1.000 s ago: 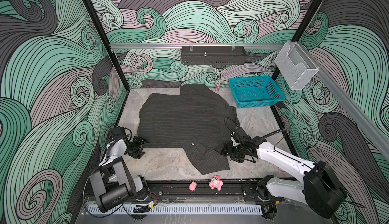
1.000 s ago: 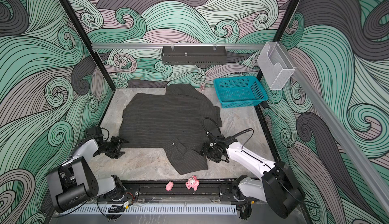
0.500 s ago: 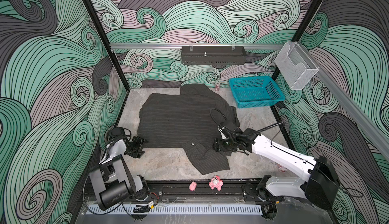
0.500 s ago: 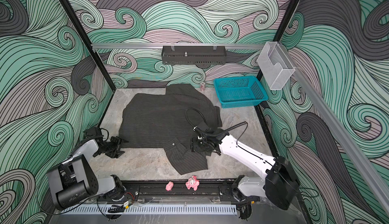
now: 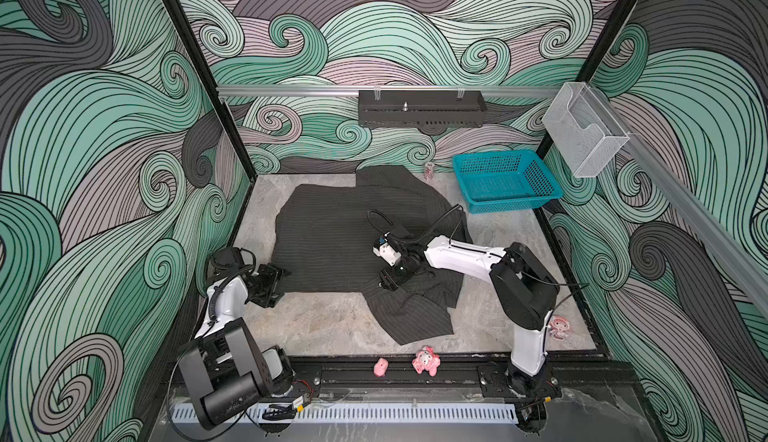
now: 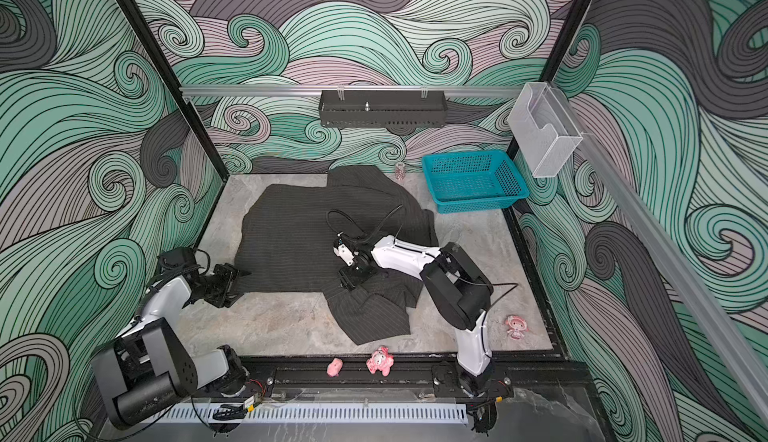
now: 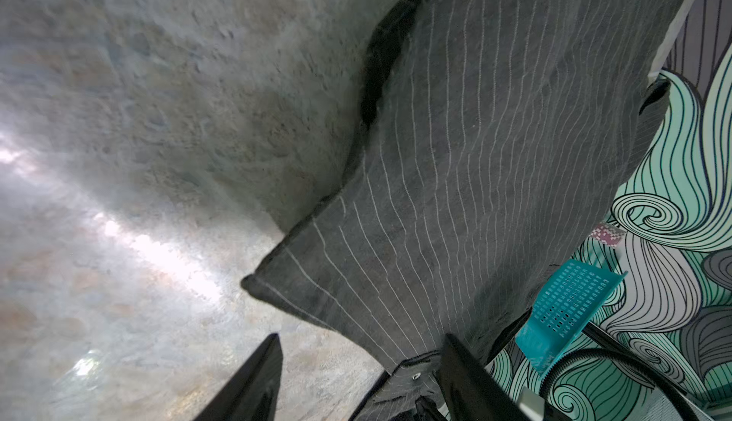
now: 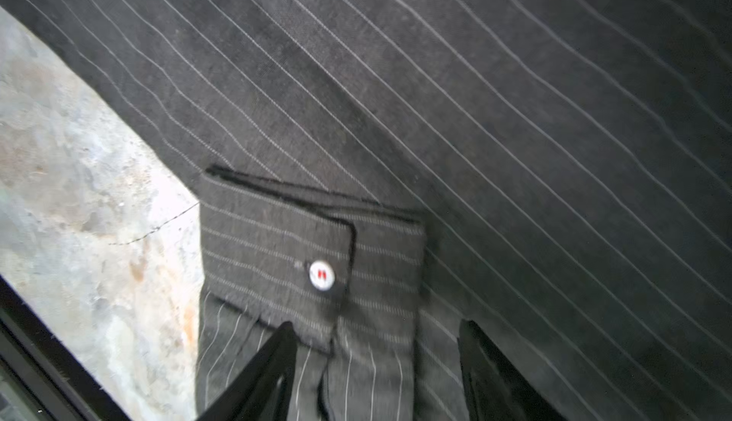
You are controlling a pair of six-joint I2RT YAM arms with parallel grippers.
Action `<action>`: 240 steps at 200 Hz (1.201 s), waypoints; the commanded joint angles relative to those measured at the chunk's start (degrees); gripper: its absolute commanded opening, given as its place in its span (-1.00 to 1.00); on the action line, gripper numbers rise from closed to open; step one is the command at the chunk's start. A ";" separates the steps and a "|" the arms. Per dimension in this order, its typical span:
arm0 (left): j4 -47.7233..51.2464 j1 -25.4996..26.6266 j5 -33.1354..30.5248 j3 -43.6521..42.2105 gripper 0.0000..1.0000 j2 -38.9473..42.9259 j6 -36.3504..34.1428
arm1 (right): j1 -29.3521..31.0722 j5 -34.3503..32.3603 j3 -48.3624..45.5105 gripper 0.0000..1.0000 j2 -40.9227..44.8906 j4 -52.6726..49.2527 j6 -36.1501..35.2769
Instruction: Fold and stack the long sleeve shirts
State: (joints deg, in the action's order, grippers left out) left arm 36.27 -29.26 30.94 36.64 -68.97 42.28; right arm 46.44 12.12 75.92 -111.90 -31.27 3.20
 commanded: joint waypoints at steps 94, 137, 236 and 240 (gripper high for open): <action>0.98 -0.76 1.66 2.80 0.33 -0.02 0.26 | 1.17 -1.67 4.29 -0.88 -0.56 -2.37 -3.98; 1.76 -0.97 2.19 4.04 0.32 0.23 0.16 | 3.53 -7.46 7.29 -1.00 14.24 -10.71 -3.26; 2.00 -1.59 3.60 7.44 0.33 2.61 2.97 | 6.58 -17.44 5.45 -1.00 38.89 -5.19 34.95; 2.02 -1.67 3.65 7.83 0.33 2.66 3.17 | 7.25 -18.31 3.94 -1.00 39.89 -2.42 36.50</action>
State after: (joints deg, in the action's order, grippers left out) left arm 37.08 -30.22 33.28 40.95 -67.79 43.59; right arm 51.86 -2.09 86.94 -77.67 -44.14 21.96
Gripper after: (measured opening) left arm 0.664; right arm 0.055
